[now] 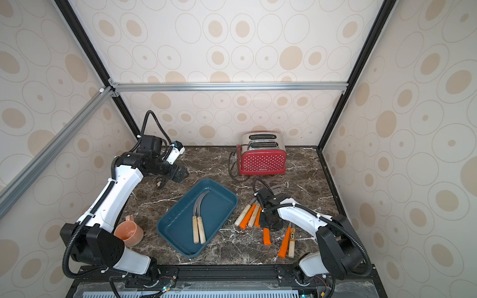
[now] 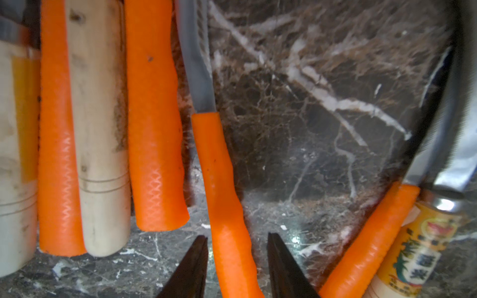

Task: Put small sickles into storage boxes
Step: Pick up the sickle at the center of the board.

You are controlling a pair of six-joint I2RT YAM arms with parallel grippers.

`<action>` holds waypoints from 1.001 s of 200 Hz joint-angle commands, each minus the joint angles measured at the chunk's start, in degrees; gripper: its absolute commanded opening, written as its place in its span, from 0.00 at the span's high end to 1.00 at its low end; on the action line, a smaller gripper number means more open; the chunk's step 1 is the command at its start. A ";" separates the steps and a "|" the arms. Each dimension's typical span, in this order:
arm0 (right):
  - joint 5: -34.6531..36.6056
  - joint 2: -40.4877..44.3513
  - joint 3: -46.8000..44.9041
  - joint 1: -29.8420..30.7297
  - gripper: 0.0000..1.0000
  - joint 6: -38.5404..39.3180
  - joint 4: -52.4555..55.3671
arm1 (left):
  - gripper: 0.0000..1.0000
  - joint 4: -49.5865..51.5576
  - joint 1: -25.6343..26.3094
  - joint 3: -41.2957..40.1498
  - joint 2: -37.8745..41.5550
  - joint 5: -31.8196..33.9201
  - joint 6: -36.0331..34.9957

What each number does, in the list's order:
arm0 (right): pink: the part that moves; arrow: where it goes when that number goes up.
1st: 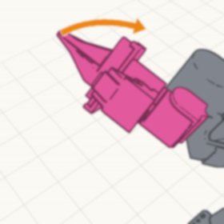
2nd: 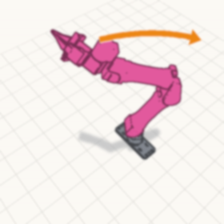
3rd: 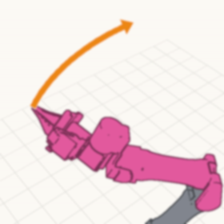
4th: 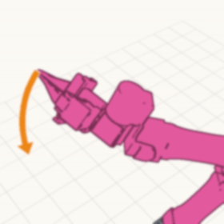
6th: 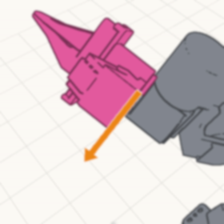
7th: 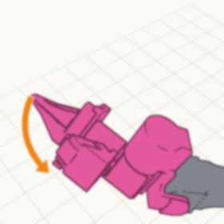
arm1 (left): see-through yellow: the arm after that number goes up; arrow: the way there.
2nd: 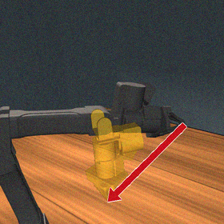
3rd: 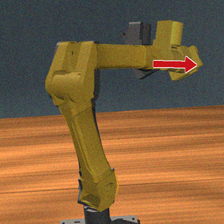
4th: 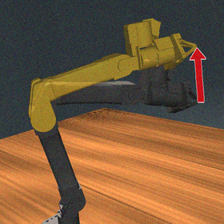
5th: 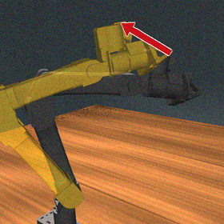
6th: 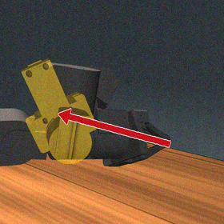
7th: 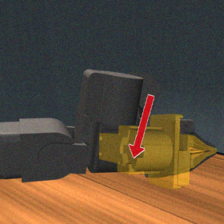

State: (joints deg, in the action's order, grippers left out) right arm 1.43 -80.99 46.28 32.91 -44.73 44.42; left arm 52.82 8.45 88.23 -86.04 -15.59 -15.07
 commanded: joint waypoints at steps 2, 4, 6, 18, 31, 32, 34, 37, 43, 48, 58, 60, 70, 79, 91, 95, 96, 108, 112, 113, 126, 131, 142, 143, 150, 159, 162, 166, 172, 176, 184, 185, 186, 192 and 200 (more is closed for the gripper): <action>0.33 -0.17 0.74 1.66 0.57 -2.24 2.68 | 0.01 1.15 0.38 0.37 -0.27 -0.62 -1.53; 0.33 -0.21 0.72 1.77 0.57 -2.34 2.73 | 0.01 1.15 0.42 0.37 -0.27 -0.63 -1.54; 0.33 -0.22 0.73 1.87 0.56 -2.39 2.76 | 0.01 1.15 0.43 0.32 -0.31 -0.61 -1.61; 0.36 -0.52 0.54 2.51 0.56 -3.02 2.84 | 0.01 1.24 0.41 0.35 -0.27 -0.54 -1.80; 0.32 -0.95 0.39 2.95 0.55 -3.42 2.94 | 0.01 1.31 0.42 0.45 -0.27 -0.45 -1.96; 0.28 -0.98 0.43 3.00 0.55 -3.47 2.95 | 0.01 1.27 0.38 0.46 -0.27 -0.47 -1.97; 0.20 -1.11 0.40 3.03 0.55 -3.51 2.95 | 0.01 1.31 0.39 0.46 -0.27 -0.48 -1.98; 0.03 -1.27 0.26 3.14 0.55 -3.52 2.90 | 0.01 1.33 0.42 0.46 -0.27 -0.49 -2.00; -0.19 -1.55 0.28 3.21 0.55 -3.48 2.86 | 0.01 1.36 0.39 0.53 -0.23 -0.40 -1.99; -0.24 -1.95 0.38 3.40 0.55 -3.53 2.90 | 0.01 1.45 0.41 0.54 -0.18 -0.41 -1.99; -0.14 -2.61 0.63 3.76 0.54 -3.74 3.31 | 0.01 1.39 0.42 0.54 -0.18 -0.48 -2.05; -0.07 -2.71 0.62 3.84 0.54 -3.84 3.37 | 0.01 1.41 0.43 0.54 -0.16 -0.53 -2.00; 0.07 -3.24 0.71 4.21 0.54 -3.92 3.47 | 0.01 1.50 0.43 0.46 -0.18 -0.50 -1.99; 0.25 -3.71 0.63 4.36 0.54 -4.15 3.67 | 0.01 1.61 0.42 0.39 -0.04 -0.49 -2.10; -0.19 -4.00 0.24 4.62 0.54 -4.50 3.49 | 0.01 1.82 0.43 0.37 0.04 -0.41 -2.23; -0.24 -4.04 0.11 4.70 0.54 -4.70 3.48 | 0.01 1.90 0.43 0.37 0.08 -0.43 -2.24; -0.22 -4.06 0.08 4.79 0.54 -4.77 3.48 | 0.01 1.92 0.43 0.37 0.08 -0.42 -2.29; -0.60 -4.08 -0.40 5.06 0.55 -5.11 2.88 | 0.01 1.94 0.42 0.37 0.17 -0.32 -2.41; -0.76 -4.04 -0.56 5.19 0.55 -5.12 2.74 | 0.01 1.94 0.42 0.29 0.17 -0.27 -2.43; -0.83 -4.02 -0.57 5.17 0.55 -5.15 2.67 | 0.01 1.94 0.43 0.33 0.17 -0.25 -2.42; -0.78 -4.04 -0.89 5.37 0.55 -5.43 2.58 | 0.01 1.94 0.43 0.37 0.19 -0.30 -2.42; -0.71 -4.08 -1.12 5.39 0.55 -5.61 2.55 | 0.01 1.94 0.42 0.37 0.17 -0.26 -2.42; -0.97 -4.00 -1.60 5.58 0.56 -5.77 2.30 | 0.01 1.94 0.39 0.46 0.18 -0.16 -2.33; -0.98 -4.00 -1.62 5.58 0.56 -5.83 2.27 | 0.01 1.94 0.41 0.46 0.22 -0.19 -2.33; -1.27 -3.98 -2.16 5.75 0.56 -6.12 1.88 | 0.01 2.01 0.43 0.47 0.18 -0.20 -2.33; -1.75 -3.99 -2.72 5.76 0.57 -6.27 1.31 | 0.01 2.02 0.42 0.46 0.17 -0.14 -2.33; -1.82 -3.95 -2.90 5.74 0.57 -6.31 1.21 | 0.01 2.03 0.38 0.43 0.17 -0.10 -2.38; -1.72 -3.99 -2.99 5.81 0.57 -6.53 1.27 | 0.01 1.98 0.43 0.45 0.18 -0.10 -2.42; -1.53 -3.92 -3.04 5.87 0.57 -6.67 1.36 | 0.01 2.10 0.40 0.45 0.19 -0.07 -2.46; -1.45 -3.82 -3.11 5.94 0.57 -6.68 1.45 | 0.01 2.08 0.43 0.46 0.23 -0.03 -2.47; -1.28 -3.65 -3.11 5.93 0.57 -6.73 1.66 | 0.01 2.05 0.42 0.46 0.25 -0.02 -2.51; -1.27 -3.65 -3.12 5.89 0.57 -6.79 1.69 | 0.01 2.08 0.43 0.46 0.25 -0.04 -2.51; -1.26 -3.60 -3.12 5.87 0.57 -6.83 1.70 | 0.01 2.10 0.43 0.46 0.26 -0.04 -2.51; -1.17 -3.56 -3.13 5.94 0.57 -6.86 1.85 | 0.01 2.11 0.43 0.52 0.29 -0.04 -2.51; -1.25 -3.45 -3.33 5.91 0.57 -6.85 1.82 | 0.01 2.11 0.47 0.46 0.34 0.00 -2.51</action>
State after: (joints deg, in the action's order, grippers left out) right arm -0.23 -84.53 43.62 38.33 -49.84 45.08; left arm 52.90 8.49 88.23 -86.04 -15.53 -15.94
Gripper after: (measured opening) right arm 0.434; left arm 0.992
